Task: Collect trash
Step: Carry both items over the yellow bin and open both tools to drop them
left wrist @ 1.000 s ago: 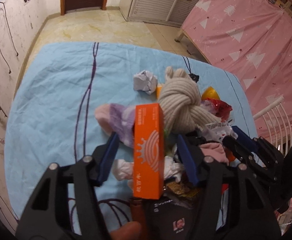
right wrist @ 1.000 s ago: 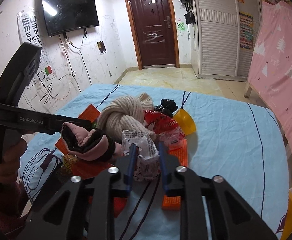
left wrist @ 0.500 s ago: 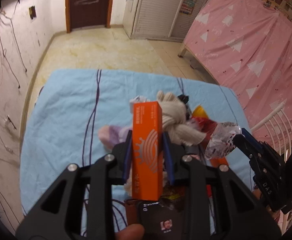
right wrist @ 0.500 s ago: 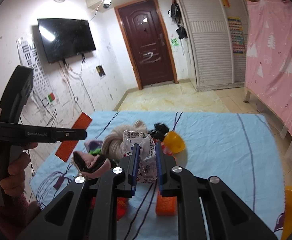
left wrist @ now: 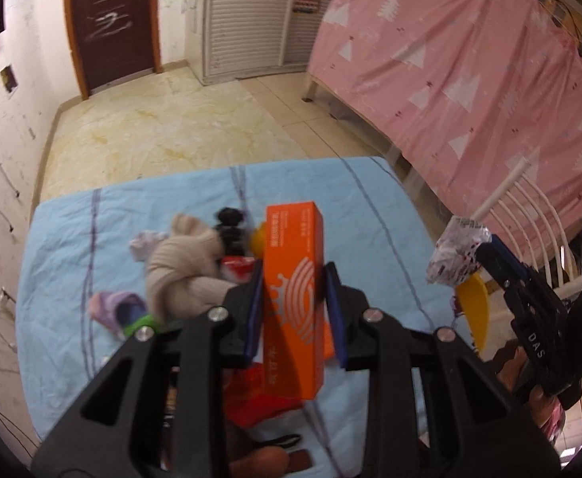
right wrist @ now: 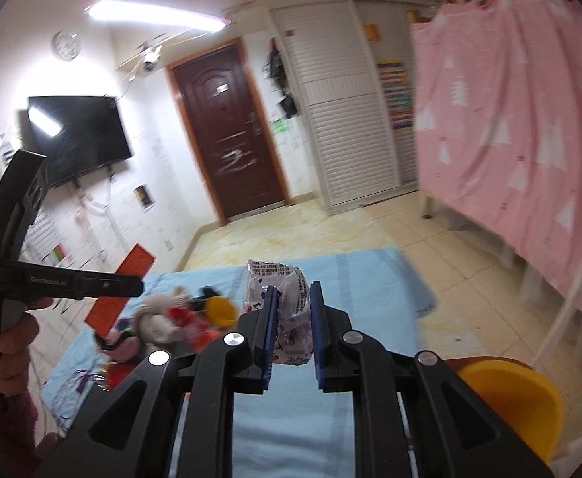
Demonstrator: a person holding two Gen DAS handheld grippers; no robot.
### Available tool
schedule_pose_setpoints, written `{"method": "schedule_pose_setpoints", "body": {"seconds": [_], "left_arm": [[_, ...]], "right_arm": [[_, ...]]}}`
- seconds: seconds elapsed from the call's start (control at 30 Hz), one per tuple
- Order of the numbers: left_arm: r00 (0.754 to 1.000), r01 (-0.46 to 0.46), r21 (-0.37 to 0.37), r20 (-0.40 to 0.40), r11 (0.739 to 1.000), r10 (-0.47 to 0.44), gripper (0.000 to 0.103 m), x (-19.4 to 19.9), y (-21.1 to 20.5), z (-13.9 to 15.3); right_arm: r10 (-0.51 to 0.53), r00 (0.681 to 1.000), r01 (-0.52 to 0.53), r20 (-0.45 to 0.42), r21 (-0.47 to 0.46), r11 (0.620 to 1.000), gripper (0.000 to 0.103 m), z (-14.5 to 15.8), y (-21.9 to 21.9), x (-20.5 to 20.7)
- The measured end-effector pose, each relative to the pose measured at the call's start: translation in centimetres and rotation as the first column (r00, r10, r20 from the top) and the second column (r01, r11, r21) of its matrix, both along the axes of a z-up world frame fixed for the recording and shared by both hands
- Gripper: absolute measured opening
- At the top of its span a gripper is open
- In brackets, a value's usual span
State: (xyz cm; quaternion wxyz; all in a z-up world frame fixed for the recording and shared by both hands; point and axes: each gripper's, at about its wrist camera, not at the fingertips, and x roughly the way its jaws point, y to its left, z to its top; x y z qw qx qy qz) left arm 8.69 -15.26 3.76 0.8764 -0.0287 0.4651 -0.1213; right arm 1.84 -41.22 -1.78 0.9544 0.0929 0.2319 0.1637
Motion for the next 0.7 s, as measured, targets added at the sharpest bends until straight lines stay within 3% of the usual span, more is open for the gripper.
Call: {"method": "schedule_pose_setpoints", "body": {"seconds": [0.3, 0.5, 0.6, 0.67, 0.7], "left_arm": [[0.985, 0.172, 0.083, -0.045, 0.982, -0.169, 0.027, -0.3, -12.2, -0.1], [0.959, 0.277, 0.110, -0.087, 0.955, -0.268, 0.027, -0.2, -20.2, -1.4], [0.947, 0.314, 0.119, -0.106, 0.942, -0.303, 0.027, -0.2, -23.4, -2.2], [0.941, 0.331, 0.118, -0.120, 0.936, -0.317, 0.027, -0.1, -25.2, -2.7], [0.933, 0.349, 0.117, -0.133, 0.930, -0.334, 0.028, 0.0, -26.3, -3.0]], "right_arm": [[-0.222, 0.974, 0.223, -0.052, 0.017, 0.975, 0.009, -4.0, -10.5, -2.3], [-0.278, 0.952, 0.284, -0.124, 0.033, 0.958, 0.010, -8.1, -14.7, -2.3], [-0.269, 0.950, 0.285, -0.161, 0.081, 0.955, 0.023, -9.3, -16.3, -2.1], [-0.293, 0.942, 0.311, -0.164, 0.098, 0.945, 0.039, -9.8, -17.8, -2.8], [-0.311, 0.936, 0.331, -0.166, 0.108, 0.937, 0.056, -10.0, -18.5, -3.0]]}}
